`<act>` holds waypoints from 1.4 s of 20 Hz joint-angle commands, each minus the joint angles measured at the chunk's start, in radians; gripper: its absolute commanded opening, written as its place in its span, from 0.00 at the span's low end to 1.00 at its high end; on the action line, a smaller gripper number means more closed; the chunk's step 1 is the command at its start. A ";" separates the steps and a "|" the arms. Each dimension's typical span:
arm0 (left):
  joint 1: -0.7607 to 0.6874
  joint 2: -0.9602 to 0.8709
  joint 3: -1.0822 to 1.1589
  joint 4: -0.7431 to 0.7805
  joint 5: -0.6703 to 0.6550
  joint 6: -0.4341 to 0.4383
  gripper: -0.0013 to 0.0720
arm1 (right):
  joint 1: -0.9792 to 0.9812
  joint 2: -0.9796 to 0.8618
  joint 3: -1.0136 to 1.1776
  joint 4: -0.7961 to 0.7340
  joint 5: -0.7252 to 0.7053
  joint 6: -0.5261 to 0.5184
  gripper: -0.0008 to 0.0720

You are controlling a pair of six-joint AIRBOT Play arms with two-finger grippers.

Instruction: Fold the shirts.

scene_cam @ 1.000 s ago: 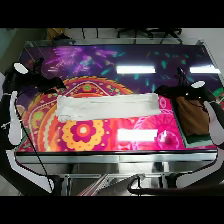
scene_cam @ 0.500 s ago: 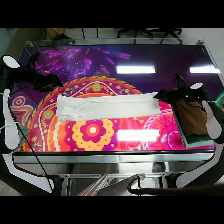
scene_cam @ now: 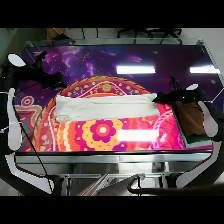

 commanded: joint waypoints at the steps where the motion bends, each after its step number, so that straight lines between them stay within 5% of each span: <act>1: -0.114 -0.038 0.000 -0.025 0.053 0.012 0.04 | 0.005 0.022 0.013 -0.006 0.039 -0.007 0.04; 10: -0.560 -0.345 0.018 -0.038 0.300 -0.028 0.04 | -0.068 0.243 0.301 0.079 0.364 0.065 0.04; 16: -0.686 -0.491 0.218 -0.061 0.298 -0.093 0.04 | -0.088 0.320 0.428 0.113 0.449 0.117 0.04; 21: -0.631 -0.406 0.219 -0.214 0.224 -0.052 0.04 | -0.078 0.325 0.427 0.167 0.462 0.140 0.04; 28: -0.303 0.093 0.219 -0.430 0.039 0.106 0.04 | 0.140 0.285 0.427 0.300 0.341 0.142 0.04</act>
